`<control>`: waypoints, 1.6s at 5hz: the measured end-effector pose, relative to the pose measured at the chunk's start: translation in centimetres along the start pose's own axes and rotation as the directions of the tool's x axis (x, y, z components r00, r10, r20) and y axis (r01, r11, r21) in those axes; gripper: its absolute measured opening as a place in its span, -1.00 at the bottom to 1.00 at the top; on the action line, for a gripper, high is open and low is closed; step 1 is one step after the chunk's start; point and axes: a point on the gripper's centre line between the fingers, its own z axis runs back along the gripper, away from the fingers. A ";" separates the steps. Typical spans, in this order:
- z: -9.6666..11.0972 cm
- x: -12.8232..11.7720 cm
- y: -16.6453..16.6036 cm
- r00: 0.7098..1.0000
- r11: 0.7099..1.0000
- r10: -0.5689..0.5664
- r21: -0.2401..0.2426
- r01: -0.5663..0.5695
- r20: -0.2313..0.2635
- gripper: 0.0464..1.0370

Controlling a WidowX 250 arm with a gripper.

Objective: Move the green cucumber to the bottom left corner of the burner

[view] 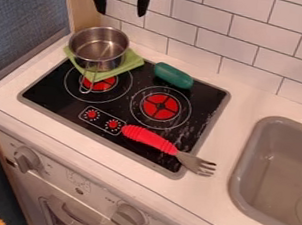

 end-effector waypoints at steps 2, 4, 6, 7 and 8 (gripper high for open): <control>-1.9 2.0 2.4 0.998 0.999 0.033 -0.019 -0.032 0.046 0.93; -2.4 4.7 5.6 0.972 0.973 0.228 -0.039 -0.226 0.058 0.93; -2.4 5.2 8.2 0.799 0.802 0.597 -0.044 -0.595 0.072 0.93; -3.2 5.2 8.4 0.722 0.725 0.688 -0.059 -0.686 0.071 0.93; -4.8 5.3 8.7 0.681 0.687 0.727 -0.070 -0.724 0.092 0.93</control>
